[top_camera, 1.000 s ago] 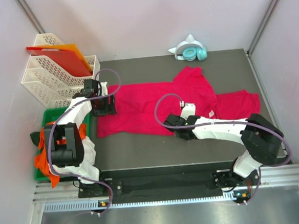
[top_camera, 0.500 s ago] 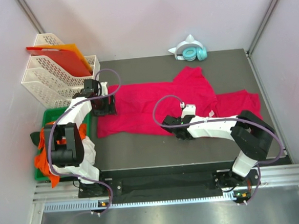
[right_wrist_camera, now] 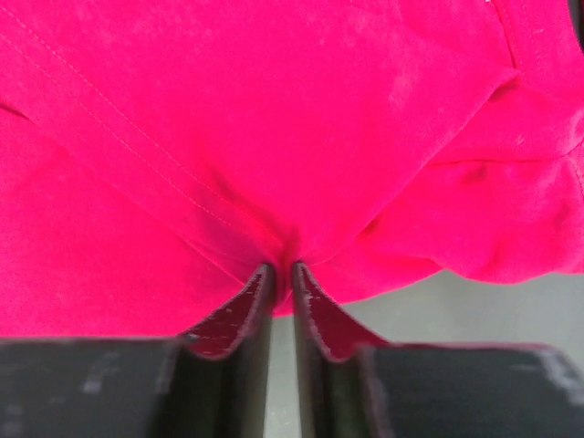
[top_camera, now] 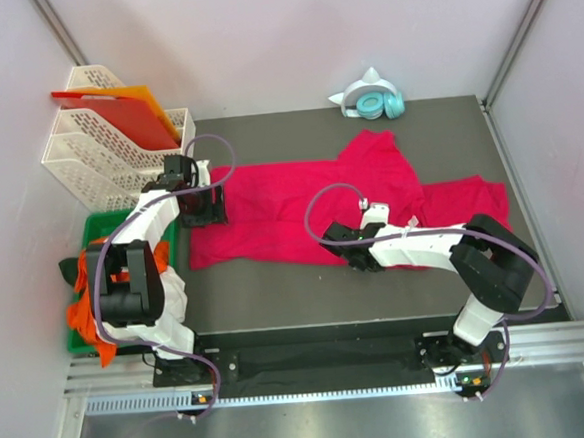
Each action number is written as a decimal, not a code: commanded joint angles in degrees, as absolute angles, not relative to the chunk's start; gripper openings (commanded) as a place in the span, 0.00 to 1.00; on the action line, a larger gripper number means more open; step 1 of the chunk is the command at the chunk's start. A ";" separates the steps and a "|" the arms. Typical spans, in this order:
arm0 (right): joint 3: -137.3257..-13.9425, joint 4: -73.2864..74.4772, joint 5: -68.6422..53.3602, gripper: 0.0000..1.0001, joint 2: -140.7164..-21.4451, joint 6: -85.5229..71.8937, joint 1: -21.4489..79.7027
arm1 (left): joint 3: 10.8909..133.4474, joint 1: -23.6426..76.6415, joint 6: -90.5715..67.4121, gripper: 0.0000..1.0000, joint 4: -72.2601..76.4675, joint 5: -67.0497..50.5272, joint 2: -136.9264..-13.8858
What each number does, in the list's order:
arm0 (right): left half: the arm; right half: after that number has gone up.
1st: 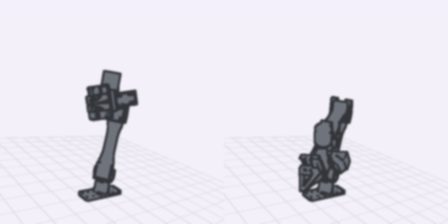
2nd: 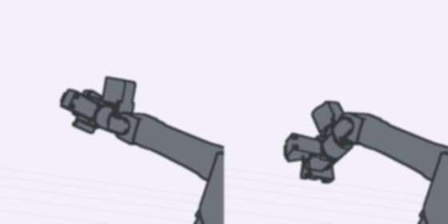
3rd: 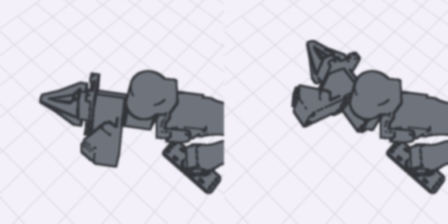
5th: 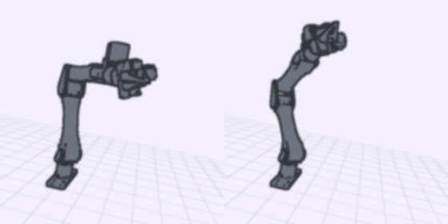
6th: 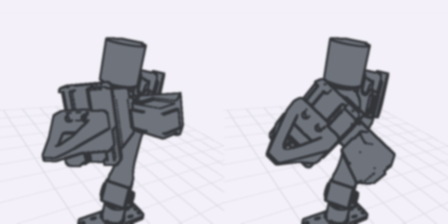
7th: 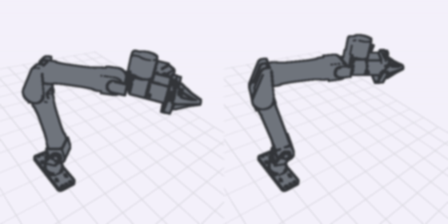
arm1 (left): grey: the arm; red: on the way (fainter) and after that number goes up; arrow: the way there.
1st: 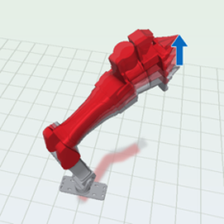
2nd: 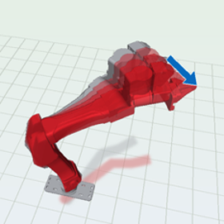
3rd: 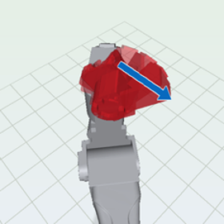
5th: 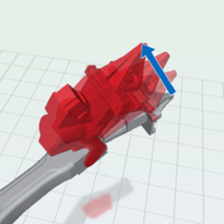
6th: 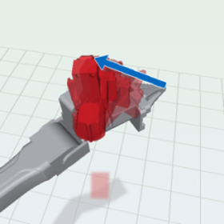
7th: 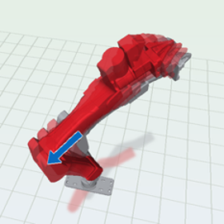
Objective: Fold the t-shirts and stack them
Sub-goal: Fold the flattened tshirt in 1/3 of the way
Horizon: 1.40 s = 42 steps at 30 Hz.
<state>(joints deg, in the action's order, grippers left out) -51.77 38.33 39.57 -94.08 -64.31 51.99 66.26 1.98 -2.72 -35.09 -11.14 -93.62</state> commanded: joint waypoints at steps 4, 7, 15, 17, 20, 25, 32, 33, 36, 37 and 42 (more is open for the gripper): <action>-51.68 37.35 39.99 0.00 -92.20 -64.51 51.50 | 67.15 1.85 -3.16 0.71 -34.63 -11.60 -93.51; -52.99 38.05 41.30 0.00 -91.06 -64.07 52.29 | 67.06 1.85 -3.08 0.71 -34.45 -11.69 -93.52; -62.13 41.39 44.12 0.00 -90.26 -60.12 49.32 | 67.50 1.85 -3.25 0.71 -34.45 -12.57 -94.48; -63.80 41.48 44.21 0.00 -91.49 -59.07 47.91 | 67.41 1.85 -3.25 0.71 -34.45 -12.74 -94.57; -65.12 40.78 44.12 0.00 -92.46 -56.09 45.10 | 67.15 1.85 -3.08 0.71 -34.63 -12.74 -94.31; -66.53 38.68 43.16 0.00 -94.12 -53.35 39.65 | 67.15 1.85 -2.99 0.70 -34.89 -12.83 -94.48; -69.34 35.86 41.66 0.00 -97.64 -48.88 34.37 | 67.41 1.85 -3.08 0.70 -34.98 -12.57 -95.01; -69.61 35.08 41.40 0.00 -97.99 -48.61 33.93 | 67.41 1.85 -3.08 0.70 -34.89 -12.48 -95.27; -70.66 34.11 40.96 0.00 -99.57 -47.55 32.44 | 67.59 1.85 -3.08 0.70 -34.89 -11.96 -95.71; -71.01 33.93 40.70 0.00 -99.75 -47.37 32.08 | 67.67 1.85 -3.08 0.70 -34.89 -11.61 -95.80; -72.68 31.47 40.25 0.00 -101.51 -45.71 29.18 | 67.59 1.85 -2.99 0.70 -34.72 -11.16 -96.33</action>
<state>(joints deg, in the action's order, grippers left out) -69.10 34.96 40.27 -100.47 -47.88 31.40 66.26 1.98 -2.90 -35.11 -11.53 -96.03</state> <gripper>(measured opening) 0.009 0.701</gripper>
